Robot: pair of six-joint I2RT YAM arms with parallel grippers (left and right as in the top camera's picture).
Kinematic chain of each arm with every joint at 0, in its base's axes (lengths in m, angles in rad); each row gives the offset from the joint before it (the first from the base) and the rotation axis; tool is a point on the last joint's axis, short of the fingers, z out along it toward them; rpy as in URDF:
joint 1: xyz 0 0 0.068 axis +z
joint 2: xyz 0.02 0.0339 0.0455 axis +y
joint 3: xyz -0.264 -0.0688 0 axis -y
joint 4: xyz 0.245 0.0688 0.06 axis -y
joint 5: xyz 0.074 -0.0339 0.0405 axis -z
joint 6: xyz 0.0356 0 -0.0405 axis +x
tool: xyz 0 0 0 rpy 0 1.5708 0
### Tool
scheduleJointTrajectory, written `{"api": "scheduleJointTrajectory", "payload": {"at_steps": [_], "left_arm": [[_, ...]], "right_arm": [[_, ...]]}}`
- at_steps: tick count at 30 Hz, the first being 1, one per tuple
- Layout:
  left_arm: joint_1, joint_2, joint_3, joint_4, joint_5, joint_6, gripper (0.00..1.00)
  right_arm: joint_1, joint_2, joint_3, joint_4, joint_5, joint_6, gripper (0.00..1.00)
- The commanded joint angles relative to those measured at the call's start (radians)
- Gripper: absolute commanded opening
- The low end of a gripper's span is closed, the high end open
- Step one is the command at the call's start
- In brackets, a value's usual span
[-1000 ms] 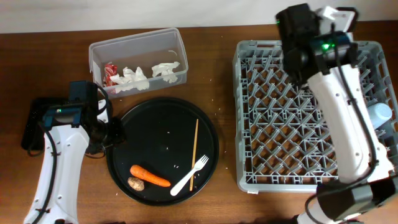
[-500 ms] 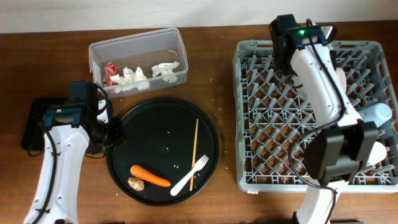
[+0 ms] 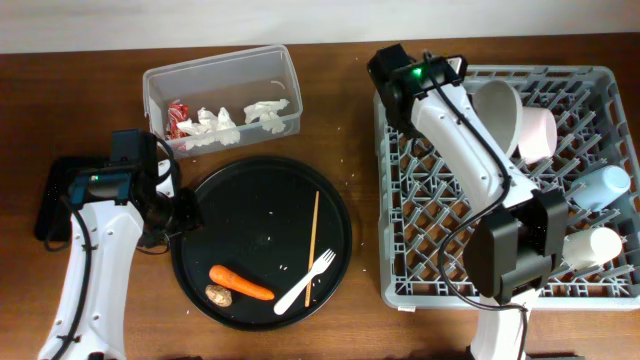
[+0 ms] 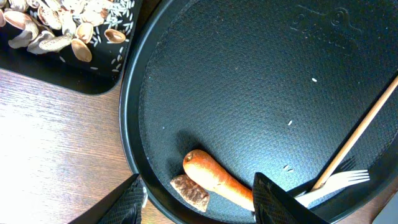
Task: Sort waste into correct bins and load items into the dishwasher rack
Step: 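Insert the white plate upright into the rack slots with the right gripper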
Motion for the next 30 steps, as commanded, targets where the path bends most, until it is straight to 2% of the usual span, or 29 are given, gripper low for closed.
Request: {"api": "scheduleJointTrajectory", "payload": {"at_steps": [1, 2, 3, 5, 7, 11, 14, 17, 21, 30], "left_arm": [[0.005, -0.010, 0.014, -0.002, 0.004, -0.006, 0.56], [0.005, -0.010, 0.014, -0.004, 0.004, -0.006, 0.56], [0.005, -0.010, 0.014, -0.005, 0.004, -0.006, 0.56], [0.005, -0.010, 0.014, -0.004, 0.004, -0.006, 0.56], [0.005, -0.010, 0.014, -0.004, 0.004, -0.006, 0.56], [0.005, -0.010, 0.014, -0.004, 0.004, -0.006, 0.56], [0.005, -0.010, 0.014, -0.004, 0.004, -0.006, 0.56], [0.005, -0.010, 0.014, -0.004, 0.004, -0.006, 0.56], [0.005, -0.010, 0.014, -0.004, 0.004, -0.006, 0.56], [0.005, -0.010, 0.014, -0.005, 0.004, -0.006, 0.56]], "right_arm": [[-0.031, -0.037, -0.002, -0.021, -0.045, 0.061, 0.37], [-0.054, -0.069, 0.004, -0.014, -0.089, 0.065, 0.36], [-0.082, -0.101, 0.016, -0.005, -0.135, 0.064, 0.29], [-0.172, -0.177, 0.044, 0.016, -0.240, 0.057, 0.06], [-0.302, -0.235, 0.045, 0.057, -0.402, -0.025, 0.04], [-0.540, -0.222, 0.040, 0.062, -0.711, -0.196, 0.04], [-0.652, -0.187, 0.025, 0.080, -0.778, -0.254, 0.04], [-0.669, -0.155, 0.000, 0.107, -0.920, -0.390, 0.05], [-0.637, -0.108, -0.020, 0.108, -1.066, -0.498, 0.05], [-0.523, -0.090, -0.020, 0.093, -1.185, -0.686, 0.05]]}}
